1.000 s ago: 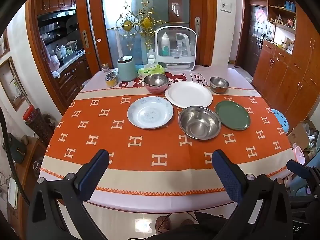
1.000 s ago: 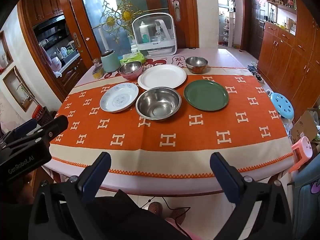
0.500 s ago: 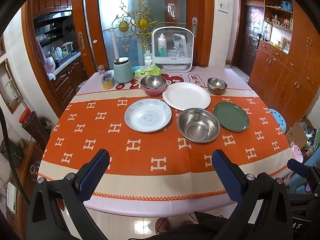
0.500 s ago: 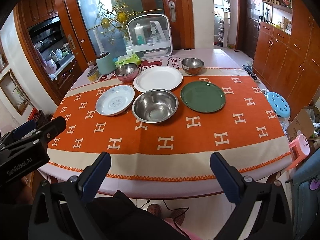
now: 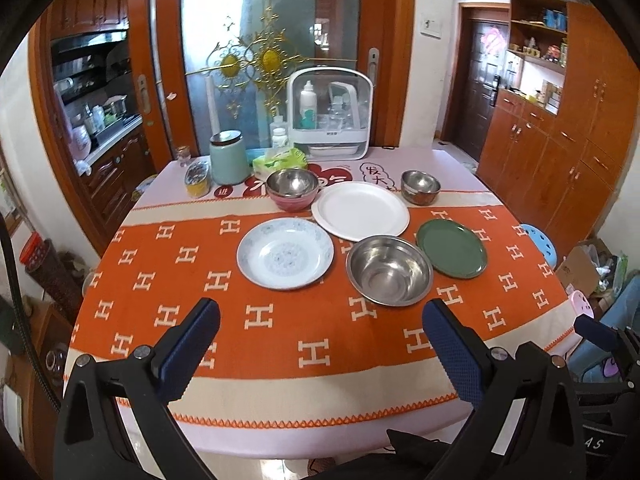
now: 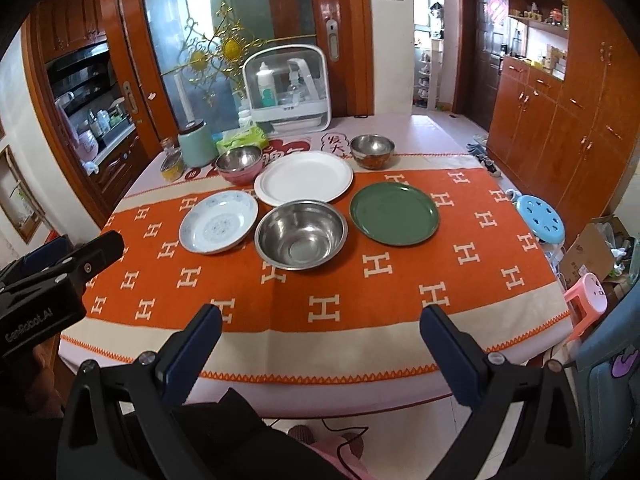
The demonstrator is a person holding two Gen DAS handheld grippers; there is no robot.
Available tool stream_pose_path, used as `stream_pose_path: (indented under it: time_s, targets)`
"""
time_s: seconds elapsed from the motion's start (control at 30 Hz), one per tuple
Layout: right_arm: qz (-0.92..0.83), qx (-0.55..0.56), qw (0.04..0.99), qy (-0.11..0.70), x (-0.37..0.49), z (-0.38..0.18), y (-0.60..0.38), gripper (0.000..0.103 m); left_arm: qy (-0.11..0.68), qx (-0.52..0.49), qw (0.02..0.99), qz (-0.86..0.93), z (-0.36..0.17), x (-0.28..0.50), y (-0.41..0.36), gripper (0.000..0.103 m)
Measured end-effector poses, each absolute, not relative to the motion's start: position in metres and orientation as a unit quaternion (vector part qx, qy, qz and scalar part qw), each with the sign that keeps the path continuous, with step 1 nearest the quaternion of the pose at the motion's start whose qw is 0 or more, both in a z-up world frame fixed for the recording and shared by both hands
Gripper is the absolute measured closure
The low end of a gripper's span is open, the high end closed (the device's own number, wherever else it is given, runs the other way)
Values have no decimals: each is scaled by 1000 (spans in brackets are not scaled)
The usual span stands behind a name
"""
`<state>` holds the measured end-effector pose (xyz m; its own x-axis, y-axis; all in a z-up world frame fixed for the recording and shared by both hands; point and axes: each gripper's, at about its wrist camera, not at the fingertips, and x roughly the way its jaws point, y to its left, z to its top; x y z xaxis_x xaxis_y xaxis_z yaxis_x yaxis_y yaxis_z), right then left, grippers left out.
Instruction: Organize plates and bowls
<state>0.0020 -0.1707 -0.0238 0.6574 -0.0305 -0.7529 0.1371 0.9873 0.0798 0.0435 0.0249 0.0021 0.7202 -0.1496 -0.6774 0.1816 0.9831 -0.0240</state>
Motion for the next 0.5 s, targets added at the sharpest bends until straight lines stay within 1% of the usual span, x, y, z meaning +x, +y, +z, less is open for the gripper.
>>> stream_pose_path:
  time_s: [0.3,0.5]
  targets:
    - [-80,102,910,395,4,-20,-170,3,378,41,917,-121,8,60,31,2]
    - [-93,110,910,388,19,-16,-179,3,389,42,912,-120,15,86,30,2]
